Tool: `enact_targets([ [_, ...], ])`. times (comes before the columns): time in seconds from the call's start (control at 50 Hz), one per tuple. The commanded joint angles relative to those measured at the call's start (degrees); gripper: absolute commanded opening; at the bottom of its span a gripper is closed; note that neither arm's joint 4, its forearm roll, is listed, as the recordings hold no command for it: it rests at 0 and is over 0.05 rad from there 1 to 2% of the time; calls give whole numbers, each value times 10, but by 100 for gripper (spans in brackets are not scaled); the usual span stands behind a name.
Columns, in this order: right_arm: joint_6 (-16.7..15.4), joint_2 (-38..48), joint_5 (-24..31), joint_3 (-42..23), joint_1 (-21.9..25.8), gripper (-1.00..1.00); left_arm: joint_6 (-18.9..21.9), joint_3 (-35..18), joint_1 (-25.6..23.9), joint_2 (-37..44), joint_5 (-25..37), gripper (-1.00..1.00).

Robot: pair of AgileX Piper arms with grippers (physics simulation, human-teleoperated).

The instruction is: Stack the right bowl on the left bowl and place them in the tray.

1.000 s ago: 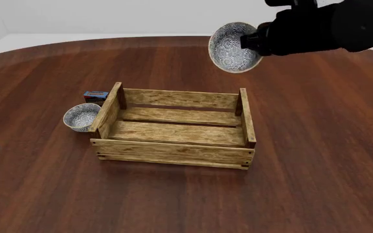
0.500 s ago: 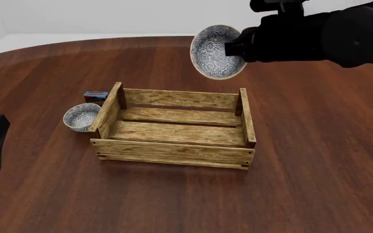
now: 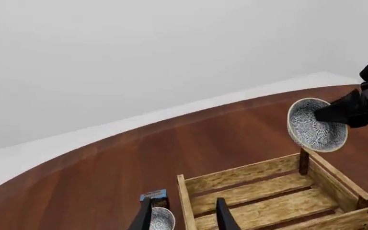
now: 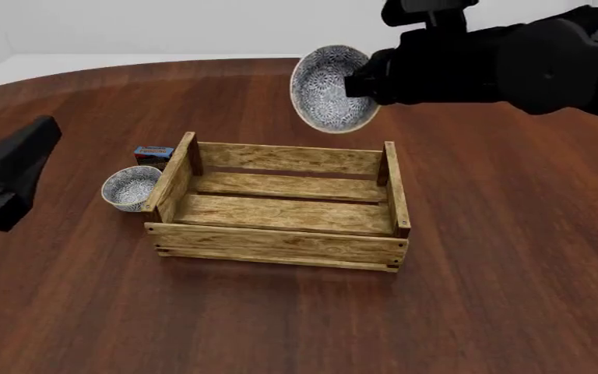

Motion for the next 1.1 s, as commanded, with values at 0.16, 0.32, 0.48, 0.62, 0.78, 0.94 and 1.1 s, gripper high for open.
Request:
enact_targets([
  [0.16,-6,-53,-12,36,4,-100,36,-90,-103,130,-35,100],
  [0.32,-9,-50,-14,37,5,-100,29,-127,-134,189,-47,100],
  [0.48,-11,-45,-15,36,7,-100,29,-166,-161,248,-55,100],
  [0.62,-12,-43,-15,36,8,-100,23,-198,-184,303,-61,100],
  [0.78,-13,-39,-16,34,5,-100,33,-212,-192,329,-66,100],
  [0.94,-13,-38,-16,34,5,-100,28,-228,-205,354,-65,100],
  [1.1,-14,-38,-16,35,6,-100,20,-243,-219,383,-69,100],
])
